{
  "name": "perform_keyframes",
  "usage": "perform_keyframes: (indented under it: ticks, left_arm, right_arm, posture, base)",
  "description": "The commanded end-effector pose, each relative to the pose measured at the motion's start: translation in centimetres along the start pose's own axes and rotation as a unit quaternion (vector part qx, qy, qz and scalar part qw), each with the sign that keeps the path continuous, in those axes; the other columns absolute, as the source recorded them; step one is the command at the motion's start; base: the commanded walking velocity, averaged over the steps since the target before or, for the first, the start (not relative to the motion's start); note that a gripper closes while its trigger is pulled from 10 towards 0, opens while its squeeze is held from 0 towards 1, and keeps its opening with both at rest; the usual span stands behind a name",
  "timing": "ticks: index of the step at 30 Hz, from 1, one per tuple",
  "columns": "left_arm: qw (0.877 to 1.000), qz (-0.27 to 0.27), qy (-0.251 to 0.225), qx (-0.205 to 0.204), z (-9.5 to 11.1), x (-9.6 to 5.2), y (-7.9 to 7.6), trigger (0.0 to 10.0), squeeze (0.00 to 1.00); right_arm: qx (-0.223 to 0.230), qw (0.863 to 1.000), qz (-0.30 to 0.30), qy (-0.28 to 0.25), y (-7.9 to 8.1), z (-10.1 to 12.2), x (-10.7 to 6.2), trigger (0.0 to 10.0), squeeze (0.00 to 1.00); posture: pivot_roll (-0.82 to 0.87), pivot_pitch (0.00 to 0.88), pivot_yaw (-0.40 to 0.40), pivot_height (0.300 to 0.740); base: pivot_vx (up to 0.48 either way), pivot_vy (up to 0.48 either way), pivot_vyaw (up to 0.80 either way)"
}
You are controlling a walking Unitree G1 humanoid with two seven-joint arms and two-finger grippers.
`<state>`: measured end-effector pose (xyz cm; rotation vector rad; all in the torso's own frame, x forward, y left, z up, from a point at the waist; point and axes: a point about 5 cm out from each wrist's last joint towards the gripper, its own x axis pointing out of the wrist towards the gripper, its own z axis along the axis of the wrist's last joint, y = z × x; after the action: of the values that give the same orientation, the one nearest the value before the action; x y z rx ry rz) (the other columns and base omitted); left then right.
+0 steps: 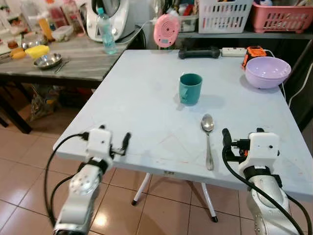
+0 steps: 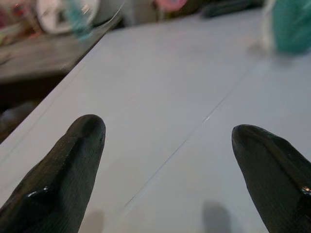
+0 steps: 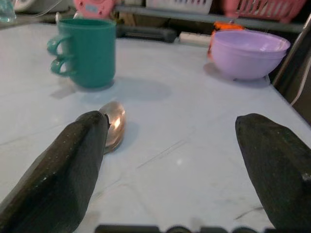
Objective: Setting the table
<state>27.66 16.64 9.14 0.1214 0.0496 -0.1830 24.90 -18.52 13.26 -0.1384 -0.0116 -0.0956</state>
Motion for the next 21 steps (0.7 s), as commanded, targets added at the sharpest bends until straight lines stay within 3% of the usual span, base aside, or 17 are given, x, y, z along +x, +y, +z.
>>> perform_keyframes:
  ticks: [1, 5, 12, 17, 21]
  left_arm:
    - [1.000, 0.010, -0.008, 0.008, 0.3, -0.4, 0.9, 10.0, 0.00]
    - [1.000, -0.002, -0.003, 0.011, -0.1, -1.4, 1.1, 10.0, 0.00]
    - [0.999, -0.038, -0.006, -0.001, 0.4, -2.0, 0.4, 10.0, 0.00]
    - [0.998, -0.062, -0.008, -0.012, 0.7, -2.0, -0.1, 10.0, 0.00]
    - [0.992, -0.117, -0.019, -0.046, 1.4, -1.9, -1.3, 10.0, 0.00]
  right_arm:
    - [0.012, 1.000, 0.013, -0.004, 0.7, 0.2, 0.4, 10.0, 0.00]
    - [0.026, 1.000, 0.002, 0.010, 1.0, -0.3, 0.8, 10.0, 0.00]
    - [0.073, 0.996, 0.012, 0.054, 3.5, -1.5, 2.1, 10.0, 0.00]
    - [0.088, 0.993, -0.006, 0.083, 3.8, -1.9, 3.0, 10.0, 0.00]
    - [0.092, 0.989, -0.031, 0.112, 3.8, -2.4, 3.7, 10.0, 0.00]
  posture:
    - [-0.12, 0.047, 0.063, 0.740]
    - [-0.10, 0.063, 0.061, 0.740]
    - [-0.08, 0.086, 0.075, 0.740]
    - [-0.08, 0.087, 0.080, 0.740]
    - [-0.08, 0.083, 0.087, 0.740]
  base:
    - [0.000, 0.000, 0.00]
    - [0.000, 0.000, 0.00]
    - [0.000, 0.000, 0.00]
    - [0.000, 0.000, 0.00]
    - [0.000, 0.000, 0.00]
